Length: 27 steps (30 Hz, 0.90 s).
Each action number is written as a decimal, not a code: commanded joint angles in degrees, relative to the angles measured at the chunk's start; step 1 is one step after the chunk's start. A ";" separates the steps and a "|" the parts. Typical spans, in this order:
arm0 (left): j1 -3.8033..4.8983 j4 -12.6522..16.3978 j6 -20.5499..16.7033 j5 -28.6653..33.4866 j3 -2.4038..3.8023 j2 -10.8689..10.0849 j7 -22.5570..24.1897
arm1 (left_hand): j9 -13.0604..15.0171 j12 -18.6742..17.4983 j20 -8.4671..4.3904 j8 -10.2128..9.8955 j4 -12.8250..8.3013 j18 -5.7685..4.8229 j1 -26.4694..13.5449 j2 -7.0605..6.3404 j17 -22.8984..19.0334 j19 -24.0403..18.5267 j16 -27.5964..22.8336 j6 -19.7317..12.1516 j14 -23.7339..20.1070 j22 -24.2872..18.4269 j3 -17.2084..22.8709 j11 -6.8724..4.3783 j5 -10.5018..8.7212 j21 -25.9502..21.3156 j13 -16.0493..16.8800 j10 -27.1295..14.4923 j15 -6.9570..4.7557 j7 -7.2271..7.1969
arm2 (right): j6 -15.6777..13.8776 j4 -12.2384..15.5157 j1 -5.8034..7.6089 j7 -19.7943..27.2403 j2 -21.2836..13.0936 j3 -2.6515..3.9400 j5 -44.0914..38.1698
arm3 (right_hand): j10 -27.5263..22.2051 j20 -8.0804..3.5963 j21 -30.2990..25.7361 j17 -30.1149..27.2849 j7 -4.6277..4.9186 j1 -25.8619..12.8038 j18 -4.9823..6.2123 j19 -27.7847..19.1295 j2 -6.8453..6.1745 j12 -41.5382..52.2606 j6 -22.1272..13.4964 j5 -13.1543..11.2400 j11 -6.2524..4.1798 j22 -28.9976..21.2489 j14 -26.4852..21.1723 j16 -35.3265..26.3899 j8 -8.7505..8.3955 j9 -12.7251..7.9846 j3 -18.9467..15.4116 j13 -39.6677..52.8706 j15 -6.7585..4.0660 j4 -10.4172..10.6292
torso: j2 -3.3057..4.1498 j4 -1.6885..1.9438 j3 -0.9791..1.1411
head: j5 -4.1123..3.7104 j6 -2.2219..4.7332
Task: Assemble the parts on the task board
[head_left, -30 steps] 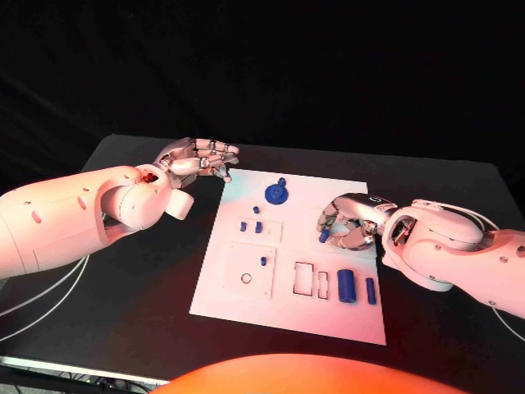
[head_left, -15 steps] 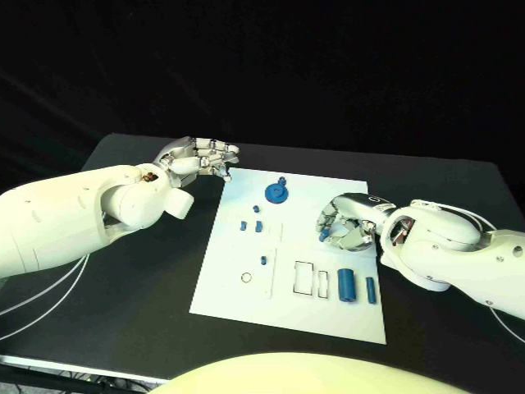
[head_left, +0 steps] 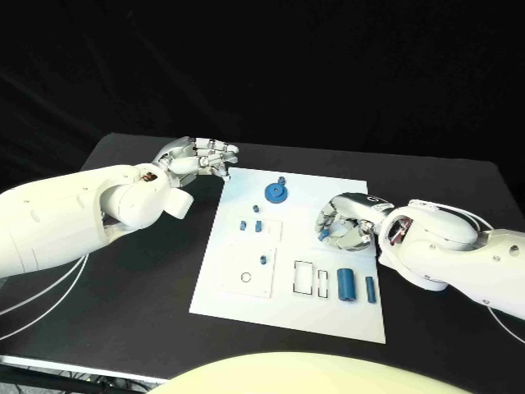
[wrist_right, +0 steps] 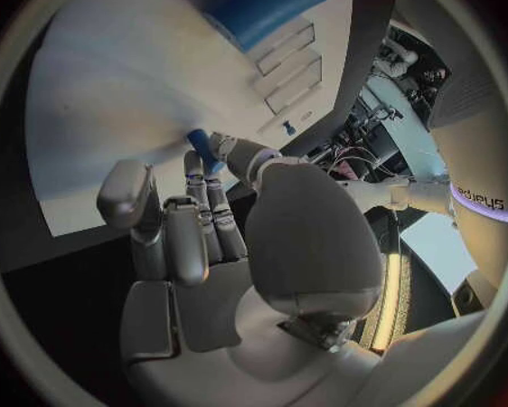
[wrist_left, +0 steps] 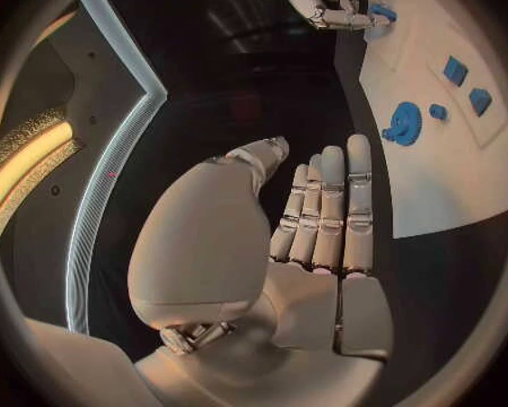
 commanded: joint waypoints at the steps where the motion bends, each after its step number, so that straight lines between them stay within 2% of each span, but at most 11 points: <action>1: 0.04 0.12 0.65 0.38 0.03 0.04 0.13 | -0.09 0.30 -0.06 0.37 0.19 0.79 0.39 0.38 -0.07 0.49 -0.35 -0.43 0.22 -0.09 -0.13 0.07 0.04 -0.21 -0.09 -0.44 0.35 1.37 | -2.12 0.04 -0.08 0.03 0.06 -0.02 0.88 | 1.91 -0.15 0.87 0.38 -0.41 -0.45 -0.75 0.60 1.83 0.75 0.64 0.04 -0.67 2.81 2.09 0.38 0.56 0.35 0.75 0.29 -0.59 1.16 | -0.01 0.04 -0.01 | -0.04 0.05; 5: 0.04 0.13 0.67 0.39 0.03 0.04 0.11 | -0.09 0.30 -0.06 0.37 0.19 0.79 0.39 0.38 -0.07 0.49 -0.35 -0.43 0.22 -0.09 -0.13 0.07 0.04 -0.21 -0.09 -0.44 0.35 1.37 | -3.65 0.10 -0.10 0.17 0.07 -0.02 1.71 | 5.08 -0.93 2.51 1.16 -1.24 0.17 -1.02 1.25 3.00 1.88 2.00 0.07 -1.76 3.64 2.36 0.80 1.94 1.38 2.03 0.80 -1.52 1.28 | 0.00 0.04 0.01 | 0.01 0.03; 9: 0.04 0.14 0.69 0.40 0.03 0.03 0.10 | -0.09 0.30 -0.06 0.37 0.19 0.79 0.39 0.38 -0.07 0.49 -0.35 -0.43 0.22 -0.09 -0.13 0.07 0.04 -0.21 -0.09 -0.44 0.35 1.37 | -5.30 0.14 -0.11 0.14 0.06 -0.02 2.08 | 6.96 -1.53 3.78 1.70 -1.44 1.65 -1.25 1.70 4.04 2.32 2.22 0.27 -2.23 4.37 2.50 1.05 2.74 2.29 4.48 1.13 -2.03 0.36 | -0.01 0.02 -0.01 | -0.01 -0.01; 20: 0.04 0.03 0.75 0.39 0.02 -0.02 0.03 | -0.09 0.30 -0.06 0.37 0.19 0.79 0.39 0.38 -0.07 0.49 -0.35 -0.43 0.22 -0.09 -0.13 0.07 0.04 -0.21 -0.09 -0.44 0.35 1.37 | -7.56 1.23 -0.04 0.09 -0.61 0.02 3.28 | 7.48 -1.69 4.31 2.03 -1.41 1.59 -1.37 1.85 3.55 2.29 2.14 0.20 -2.29 4.77 2.58 1.21 3.02 2.76 5.83 1.29 -2.07 -0.02 | -0.07 0.03 0.01 | -0.03 0.25; 27: 0.04 0.01 0.82 0.38 0.00 0.04 -0.05 | -0.13 0.39 -0.10 0.53 0.20 0.81 0.75 0.67 -0.15 0.59 -0.37 -0.49 0.22 -0.15 0.00 0.03 0.06 -0.31 -0.14 -0.46 0.30 1.35 | -8.79 4.28 0.92 0.35 -1.82 0.32 3.84 | 7.56 -1.71 4.35 2.11 -1.43 1.40 -1.37 1.84 3.14 2.24 2.20 0.13 -2.32 4.86 2.60 1.25 3.20 2.99 6.00 1.35 -2.09 -0.16 | -0.06 -0.03 -0.02 | -0.03 0.33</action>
